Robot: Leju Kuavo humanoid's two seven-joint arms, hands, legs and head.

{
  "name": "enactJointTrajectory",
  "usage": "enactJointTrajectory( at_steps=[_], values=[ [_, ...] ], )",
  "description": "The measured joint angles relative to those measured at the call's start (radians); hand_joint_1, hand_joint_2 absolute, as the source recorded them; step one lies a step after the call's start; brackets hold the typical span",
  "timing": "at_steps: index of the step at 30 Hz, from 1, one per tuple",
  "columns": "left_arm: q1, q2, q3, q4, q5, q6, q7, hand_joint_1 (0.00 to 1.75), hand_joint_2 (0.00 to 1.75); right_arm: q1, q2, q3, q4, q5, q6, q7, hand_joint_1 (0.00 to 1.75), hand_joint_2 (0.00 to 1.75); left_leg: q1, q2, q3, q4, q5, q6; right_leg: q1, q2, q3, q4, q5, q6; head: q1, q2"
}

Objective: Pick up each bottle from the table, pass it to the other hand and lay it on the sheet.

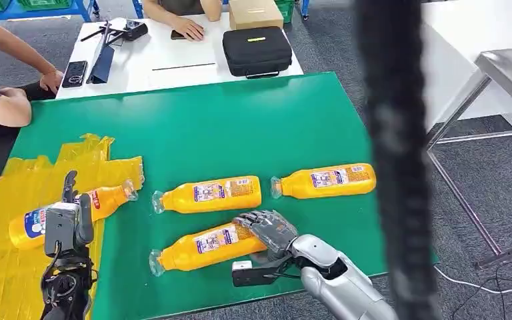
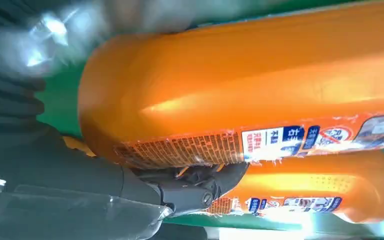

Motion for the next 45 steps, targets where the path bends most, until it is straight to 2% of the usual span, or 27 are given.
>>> enactJointTrajectory(
  at_steps=[6,10,15,17,18,20,21,23,24,29,38,41,45],
  values=[
    [0.001,0.001,-0.004,-0.004,0.089,-0.041,0.004,0.0,0.0,-0.016,0.011,0.005,0.045,-0.005,0.011,-0.001,1.75,1.75,0.0,0.001,0.002,0.0,-0.001,-0.001,0.0,0.001,0.001,0.0,0.0,0.0,0.0,0.0],
    [0.003,0.001,-0.003,-0.004,0.269,-0.197,0.036,0.0,0.0,-0.031,0.016,0.013,0.069,-0.045,0.011,-0.003,1.75,1.75,0.0,0.002,0.004,0.0,-0.001,-0.001,0.0,0.004,0.002,0.0,0.001,-0.002,-0.001,0.0],
    [0.023,0.0,0.025,-0.003,0.463,-0.308,0.023,0.0,0.0,-0.014,0.014,-0.037,0.045,-0.267,0.053,-0.084,1.75,1.75,0.001,0.002,0.002,0.0,0.0,-0.001,0.0,0.004,0.001,0.0,0.002,-0.003,0.0,0.0],
    [0.029,0.001,0.039,-0.002,0.481,-0.316,0.02,0.0,0.0,0.004,0.008,-0.064,0.019,-0.302,0.076,-0.092,1.75,1.75,0.001,0.002,0.001,0.0,0.0,-0.001,0.0,0.004,0.0,0.0,0.002,-0.003,0.0,0.0],
    [0.032,0.001,0.045,-0.002,0.482,-0.319,0.019,0.0,1.75,0.007,0.006,-0.071,0.012,-0.307,0.081,-0.093,1.75,1.75,0.001,0.002,0.0,0.0,0.0,-0.001,0.0,0.004,-0.001,0.0,0.002,-0.003,-0.001,0.0],
    [0.031,0.001,0.052,0.0,0.511,-0.333,0.019,0.0,1.75,0.021,0.006,-0.088,-0.006,-0.363,0.094,-0.124,1.75,1.75,0.001,0.001,-0.001,0.0,0.0,-0.001,0.0,0.003,-0.001,0.0,0.002,-0.003,-0.001,0.0],
    [0.031,0.0,0.058,0.002,0.534,-0.344,0.019,0.0,0.0,0.032,0.006,-0.109,-0.023,-0.447,0.122,-0.163,1.75,1.75,0.001,0.0,-0.002,0.0,0.0,-0.001,0.0,0.002,-0.002,0.0,0.002,-0.003,0.0,0.0],
    [0.032,0.0,0.07,0.013,0.57,-0.349,0.017,0.0,0.0,0.071,0.003,-0.157,-0.08,-0.598,0.171,-0.226,1.75,1.75,0.001,-0.002,-0.008,0.0,0.001,0.0,0.0,0.0,-0.007,0.001,0.002,-0.003,0.0,0.0],
    [0.032,0.0,0.078,0.018,0.581,-0.348,0.01,0.0,1.75,0.088,0.004,-0.187,-0.12,-0.652,0.185,-0.242,1.75,1.75,0.001,-0.002,-0.011,0.0,0.001,0.0,0.0,0.0,-0.01,0.001,0.002,-0.002,-0.001,0.0],
    [0.033,0.001,0.11,0.029,0.608,-0.335,-0.015,0.0,1.75,0.095,0.003,-0.31,-0.24,-0.725,0.233,-0.246,1.75,1.75,0.001,-0.001,-0.013,0.0,0.001,0.0,0.0,0.0,-0.011,0.001,0.002,-0.002,0.0,0.0],
    [0.035,-0.003,0.118,0.032,0.609,-0.347,-0.018,0.0,1.75,0.088,0.021,-0.377,-0.269,-0.737,0.237,-0.278,1.75,1.75,0.001,-0.001,-0.016,0.0,0.001,0.0,0.0,0.0,-0.014,0.001,0.002,-0.003,0.0,0.0],
    [0.034,-0.016,0.094,0.032,0.611,-0.376,-0.015,0.0,1.75,0.036,0.049,-0.377,-0.217,-0.739,0.2,-0.297,1.75,1.75,0.001,0.0,-0.016,0.0,0.001,0.0,0.0,0.0,-0.014,0.001,0.002,-0.003,-0.001,0.0],
    [0.032,-0.055,0.022,0.032,0.637,-0.43,-0.001,0.0,1.75,-0.077,0.135,-0.367,-0.065,-0.711,0.1,-0.31,1.75,1.75,0.001,0.0,-0.016,0.001,0.003,0.001,0.0,0.0,-0.014,0.001,0.003,-0.003,0.0,0.0]
  ],
)
